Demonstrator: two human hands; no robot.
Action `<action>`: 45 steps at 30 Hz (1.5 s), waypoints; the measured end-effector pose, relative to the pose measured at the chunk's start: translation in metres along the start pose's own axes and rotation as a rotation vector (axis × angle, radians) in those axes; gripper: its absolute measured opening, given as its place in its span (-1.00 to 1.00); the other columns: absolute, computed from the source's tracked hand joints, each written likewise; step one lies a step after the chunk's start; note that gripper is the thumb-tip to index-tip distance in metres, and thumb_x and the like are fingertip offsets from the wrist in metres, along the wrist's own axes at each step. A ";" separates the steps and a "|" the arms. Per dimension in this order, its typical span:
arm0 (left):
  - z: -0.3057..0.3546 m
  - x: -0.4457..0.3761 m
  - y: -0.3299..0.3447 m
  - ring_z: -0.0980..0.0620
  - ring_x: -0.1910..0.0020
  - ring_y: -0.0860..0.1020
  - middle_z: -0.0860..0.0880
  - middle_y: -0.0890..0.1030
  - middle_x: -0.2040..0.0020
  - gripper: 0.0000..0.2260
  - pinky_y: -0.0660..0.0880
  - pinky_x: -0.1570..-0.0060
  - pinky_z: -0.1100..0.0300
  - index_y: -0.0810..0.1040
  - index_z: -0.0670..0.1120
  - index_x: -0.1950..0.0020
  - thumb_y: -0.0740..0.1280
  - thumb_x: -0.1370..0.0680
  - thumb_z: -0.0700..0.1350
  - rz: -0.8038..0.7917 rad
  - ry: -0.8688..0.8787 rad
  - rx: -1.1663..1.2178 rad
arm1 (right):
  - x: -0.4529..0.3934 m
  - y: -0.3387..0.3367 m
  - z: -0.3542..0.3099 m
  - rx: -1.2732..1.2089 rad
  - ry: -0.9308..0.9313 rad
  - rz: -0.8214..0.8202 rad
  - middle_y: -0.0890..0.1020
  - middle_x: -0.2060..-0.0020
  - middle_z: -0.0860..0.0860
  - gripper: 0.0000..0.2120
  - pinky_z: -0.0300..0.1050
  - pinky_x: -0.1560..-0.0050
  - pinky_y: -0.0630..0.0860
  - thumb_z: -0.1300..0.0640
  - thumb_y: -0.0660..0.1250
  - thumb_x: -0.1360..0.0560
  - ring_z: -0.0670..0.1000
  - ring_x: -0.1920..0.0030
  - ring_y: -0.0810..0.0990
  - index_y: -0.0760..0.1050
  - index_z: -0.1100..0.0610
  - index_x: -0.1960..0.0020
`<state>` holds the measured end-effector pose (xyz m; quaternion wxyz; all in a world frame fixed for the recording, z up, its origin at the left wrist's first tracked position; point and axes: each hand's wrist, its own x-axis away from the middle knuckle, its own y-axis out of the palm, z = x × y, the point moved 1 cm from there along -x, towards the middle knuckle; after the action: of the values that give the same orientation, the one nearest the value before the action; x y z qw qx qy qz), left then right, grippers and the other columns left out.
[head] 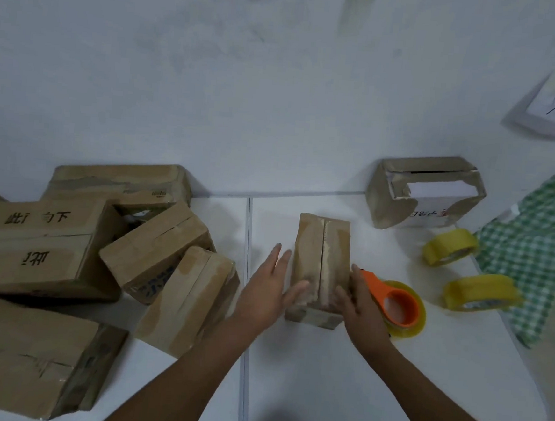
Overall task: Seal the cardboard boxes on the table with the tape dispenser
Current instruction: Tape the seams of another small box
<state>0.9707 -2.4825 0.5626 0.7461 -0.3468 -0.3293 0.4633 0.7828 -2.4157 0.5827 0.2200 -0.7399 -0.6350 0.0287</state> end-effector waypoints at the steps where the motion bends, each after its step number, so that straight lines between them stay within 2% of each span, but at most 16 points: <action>1: 0.013 -0.004 0.003 -0.04 -0.57 0.12 0.01 -0.06 -0.63 -0.19 0.18 -0.47 0.02 -0.04 0.01 -0.62 0.00 -0.51 0.45 0.023 0.008 -0.060 | 0.006 0.002 0.001 -0.083 0.060 0.020 0.49 -0.35 0.01 -0.49 -0.28 -0.16 0.50 0.09 0.18 -0.64 -0.19 -0.20 0.55 0.13 0.02 -0.55; 4: 0.044 -0.011 0.021 -0.26 -0.58 -0.07 -0.20 -0.12 -0.61 -0.05 -0.04 -0.52 -0.13 -0.15 -0.06 -0.61 0.15 -0.47 0.47 -0.126 -0.019 -0.295 | 0.020 0.004 0.011 -0.103 0.100 0.128 0.64 -0.05 -0.03 -0.57 -0.11 0.03 0.61 0.08 0.15 -0.65 -0.07 0.06 0.67 0.22 0.05 -0.51; 7: 0.040 -0.014 0.023 -0.40 -0.54 -0.12 -0.30 -0.18 -0.58 -0.18 -0.11 -0.50 -0.25 -0.25 -0.11 -0.60 0.26 -0.61 0.11 -0.229 0.112 -0.624 | 0.022 -0.007 0.019 -0.082 0.066 0.222 0.61 -0.06 -0.05 -0.68 -0.25 0.10 0.55 0.12 0.17 -0.65 -0.13 0.06 0.63 0.34 0.02 -0.39; 11: 0.003 -0.024 -0.016 -0.12 -0.58 -0.25 0.12 -0.19 -0.62 -0.17 -0.24 -0.50 -0.17 -0.13 0.18 -0.60 0.17 -0.52 -0.40 -0.386 0.508 -0.625 | 0.016 -0.022 0.016 0.056 -0.070 0.312 0.52 -0.14 -0.04 -0.69 -0.45 -0.08 0.36 0.18 0.25 -0.61 -0.27 -0.12 0.49 0.37 0.03 -0.33; 14: -0.005 -0.017 -0.032 -0.01 -0.57 -0.31 0.23 -0.24 -0.59 -0.01 -0.30 -0.47 -0.08 0.04 0.29 -0.57 0.11 -0.36 -0.55 -0.366 0.645 -0.583 | 0.001 -0.020 0.015 0.152 -0.046 0.202 0.41 -0.35 0.09 -0.58 -0.02 -0.39 0.30 0.14 0.24 -0.62 0.04 -0.35 0.37 0.27 0.18 -0.44; 16: -0.004 -0.013 -0.029 0.00 -0.57 -0.32 0.24 -0.26 -0.58 0.01 -0.34 -0.46 -0.05 0.08 0.28 -0.57 0.10 -0.32 -0.57 -0.347 0.632 -0.546 | -0.010 -0.017 0.012 0.160 -0.001 0.091 0.29 -0.46 0.10 -0.48 0.06 -0.48 0.18 0.11 0.22 -0.63 0.08 -0.47 0.25 0.16 0.20 -0.52; 19: 0.000 -0.013 -0.026 0.04 -0.58 -0.28 0.22 -0.21 -0.60 -0.06 -0.26 -0.53 -0.06 0.14 0.19 -0.56 0.12 -0.34 -0.56 -0.309 0.537 -0.475 | -0.028 -0.020 0.008 0.209 0.040 0.035 0.35 -0.41 0.08 -0.50 -0.06 -0.44 0.22 0.11 0.21 -0.63 0.07 -0.43 0.31 0.19 0.18 -0.52; 21: 0.005 -0.012 -0.023 0.01 -0.59 -0.25 0.18 -0.18 -0.61 -0.17 -0.18 -0.55 -0.07 0.16 0.10 -0.56 0.16 -0.39 -0.51 -0.287 0.424 -0.443 | -0.036 -0.024 0.008 0.322 0.071 -0.013 0.53 -0.22 0.08 -0.69 -0.06 -0.24 0.39 0.10 0.18 -0.63 0.12 -0.24 0.49 0.42 0.15 -0.34; 23: 0.006 -0.005 -0.018 -0.05 -0.59 -0.25 0.13 -0.15 -0.62 -0.25 -0.24 -0.55 -0.04 0.07 0.06 -0.59 0.23 -0.47 -0.37 -0.288 0.341 -0.422 | -0.034 -0.020 0.011 0.413 0.080 -0.107 0.64 0.03 0.11 -0.75 -0.07 0.02 0.50 0.10 0.15 -0.64 0.10 0.03 0.60 0.57 0.17 -0.08; 26: 0.001 0.010 -0.008 -0.03 -0.58 -0.29 0.10 -0.09 -0.63 -0.41 -0.40 -0.49 0.08 0.04 0.05 -0.61 0.15 -0.60 -0.12 -0.266 0.330 -0.334 | -0.011 -0.006 0.022 0.498 0.081 -0.186 0.64 0.11 0.05 -0.72 -0.24 0.26 0.40 0.03 0.19 -0.63 -0.03 0.18 0.57 0.61 0.16 -0.05; 28: -0.001 0.022 0.002 -0.02 -0.56 -0.34 0.09 -0.13 -0.62 -0.47 -0.42 -0.49 0.07 -0.03 0.07 -0.62 -0.03 -0.66 0.11 -0.249 0.345 -0.327 | 0.007 0.001 0.028 0.472 0.051 -0.167 0.61 0.14 0.01 -0.75 -0.25 0.22 0.38 0.01 0.23 -0.62 -0.04 0.16 0.56 0.63 0.12 -0.06; 30: -0.005 0.033 0.015 -0.04 -0.55 -0.38 0.07 -0.26 -0.61 -0.33 -0.36 -0.51 -0.05 -0.19 0.06 -0.62 -0.18 -0.60 0.36 -0.228 0.383 -0.440 | 0.018 0.004 0.032 0.431 0.039 -0.164 0.58 0.17 -0.01 -0.76 -0.28 0.20 0.38 0.03 0.23 -0.61 -0.05 0.15 0.54 0.63 0.11 -0.03; 32: -0.010 0.034 0.024 -0.11 -0.56 -0.36 0.02 -0.30 -0.61 -0.23 -0.30 -0.51 -0.15 -0.26 0.03 -0.61 -0.14 -0.56 0.44 -0.202 0.435 -0.548 | 0.023 0.001 0.036 0.361 0.061 -0.159 0.60 0.14 0.02 -0.76 -0.20 0.08 0.47 0.07 0.21 -0.62 -0.04 0.12 0.55 0.63 0.13 -0.05; 35: -0.013 0.021 0.027 -0.18 -0.58 -0.24 -0.03 -0.21 -0.62 -0.25 -0.23 -0.52 -0.18 -0.20 0.01 -0.62 -0.11 -0.58 0.41 -0.179 0.546 -0.595 | 0.021 -0.014 0.049 0.327 0.073 -0.014 0.63 -0.01 0.06 -0.77 -0.11 -0.11 0.48 0.12 0.22 -0.62 0.01 -0.03 0.58 0.58 0.17 -0.17; 40: -0.004 0.001 0.024 -0.10 -0.59 -0.20 -0.02 -0.16 -0.63 -0.28 -0.18 -0.54 -0.13 -0.16 0.00 -0.63 -0.14 -0.58 0.37 -0.192 0.587 -0.644 | 0.007 -0.047 0.083 0.512 0.080 0.241 0.40 -0.32 0.19 -0.58 0.06 -0.14 0.46 0.17 0.32 -0.56 0.20 -0.24 0.45 0.37 0.26 -0.37; 45: -0.003 0.013 0.025 -0.04 -0.59 -0.02 -0.01 0.03 -0.61 -0.42 0.00 -0.54 -0.08 0.02 -0.02 -0.61 -0.04 -0.64 0.20 -0.168 0.574 -0.533 | -0.009 -0.059 0.111 0.726 0.151 0.123 0.47 -0.31 0.12 -0.51 0.11 -0.22 0.44 0.04 0.30 -0.57 0.19 -0.24 0.49 0.28 0.18 -0.43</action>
<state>0.9662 -2.4632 0.5430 0.7269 -0.6155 -0.2434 0.1830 0.6911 -2.3864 0.5016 0.5119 -0.6507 -0.5198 0.2107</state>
